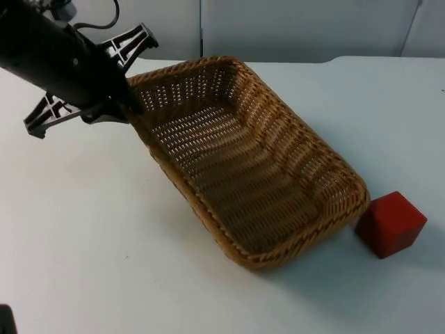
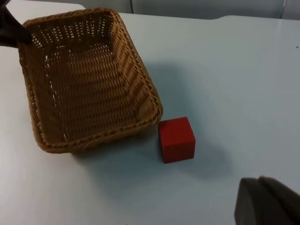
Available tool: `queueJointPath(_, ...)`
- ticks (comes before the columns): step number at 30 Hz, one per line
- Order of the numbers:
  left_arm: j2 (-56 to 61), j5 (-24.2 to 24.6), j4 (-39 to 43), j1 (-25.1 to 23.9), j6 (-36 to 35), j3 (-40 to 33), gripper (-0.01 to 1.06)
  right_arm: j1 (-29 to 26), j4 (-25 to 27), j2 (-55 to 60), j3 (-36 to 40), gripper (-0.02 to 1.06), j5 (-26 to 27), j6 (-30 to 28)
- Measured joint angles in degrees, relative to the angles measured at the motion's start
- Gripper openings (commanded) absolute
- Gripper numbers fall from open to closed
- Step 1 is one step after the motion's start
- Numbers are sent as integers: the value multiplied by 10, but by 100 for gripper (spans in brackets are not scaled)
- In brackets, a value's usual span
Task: Pick up the basket with the left hand and place the cube into the basket with the right hand.
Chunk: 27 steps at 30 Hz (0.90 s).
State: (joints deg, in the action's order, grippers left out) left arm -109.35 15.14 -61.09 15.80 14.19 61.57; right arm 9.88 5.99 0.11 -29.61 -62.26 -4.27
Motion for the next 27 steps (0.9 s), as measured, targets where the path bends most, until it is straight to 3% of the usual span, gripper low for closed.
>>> queueJointPath(11,45,22,3,-20,-17,0,0,0,0,0,0,0,0,0)
queueJointPath(19,72,83,7,-64,-20,0,0,0,0,0,0,0,0,0)
queueJointPath(27,72,120,5,-67,-20,0,0,0,0,0,0,0,0,0)
